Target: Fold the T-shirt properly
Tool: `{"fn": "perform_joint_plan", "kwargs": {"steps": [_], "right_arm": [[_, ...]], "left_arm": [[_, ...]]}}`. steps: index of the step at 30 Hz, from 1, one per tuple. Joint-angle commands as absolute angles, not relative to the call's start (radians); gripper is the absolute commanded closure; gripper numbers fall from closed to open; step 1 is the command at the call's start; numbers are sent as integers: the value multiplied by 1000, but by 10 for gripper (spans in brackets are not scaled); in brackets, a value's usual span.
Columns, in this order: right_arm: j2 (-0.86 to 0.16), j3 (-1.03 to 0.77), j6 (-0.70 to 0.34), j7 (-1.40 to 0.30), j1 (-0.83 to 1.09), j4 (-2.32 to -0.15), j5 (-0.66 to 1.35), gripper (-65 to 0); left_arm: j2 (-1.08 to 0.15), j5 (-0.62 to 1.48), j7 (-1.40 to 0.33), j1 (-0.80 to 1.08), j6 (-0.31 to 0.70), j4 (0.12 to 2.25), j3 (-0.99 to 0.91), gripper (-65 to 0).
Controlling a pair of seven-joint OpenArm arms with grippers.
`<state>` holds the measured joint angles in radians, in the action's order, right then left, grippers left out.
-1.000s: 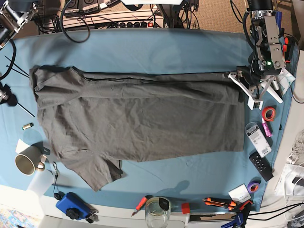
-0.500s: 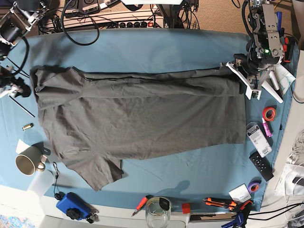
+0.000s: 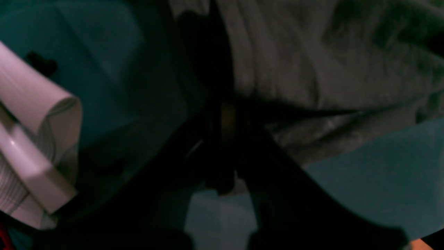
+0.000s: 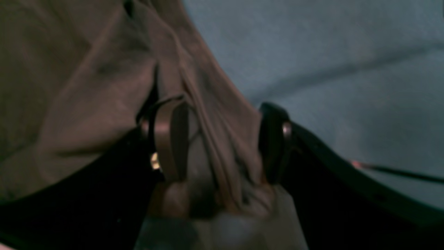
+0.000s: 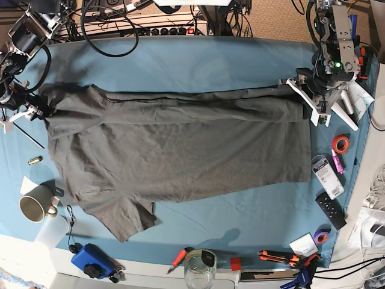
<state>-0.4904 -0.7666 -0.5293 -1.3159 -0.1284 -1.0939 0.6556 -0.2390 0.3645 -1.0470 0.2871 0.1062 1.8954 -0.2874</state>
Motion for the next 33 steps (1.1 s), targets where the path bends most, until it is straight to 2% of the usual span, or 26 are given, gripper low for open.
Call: {"fn": "perform_joint_plan", "kwargs": {"steps": [1,8,10,14,16,20,25,33], "right_arm": [[-490,-765,-527,-1342,-130,-1075,639,-326],[-494,-765,-554,-1372,-130,-1018,666,-314],[-494,-765,-554,-1380,-130,-1018,691,-242],[-499,-765,-554,-1383,-130,-1018,695,-55],[-501,-765,-556,-1382,-130,-1019,696,-12],[-517,-765,-569,-1378,-130,-1019,710,0],[-543,-765,-570,-1378,-130,-1019,746,0],[-564,-768,-574,-1396,-130,-1019,783,0]], "left_arm": [[-250,363,-1047,282,110,1909,-291,0],[-250,363,-1046,282,110,1909,-291,0],[-250,363,-1040,282,110,1909,-291,0],[-250,363,-1038,282,110,1909,-291,0],[-249,363,-1038,282,110,1909,-291,0],[-249,362,-1033,283,114,1909,-291,0],[-249,360,-1020,282,179,1909,-291,0],[-250,357,-1028,282,181,1909,-291,0]]}}
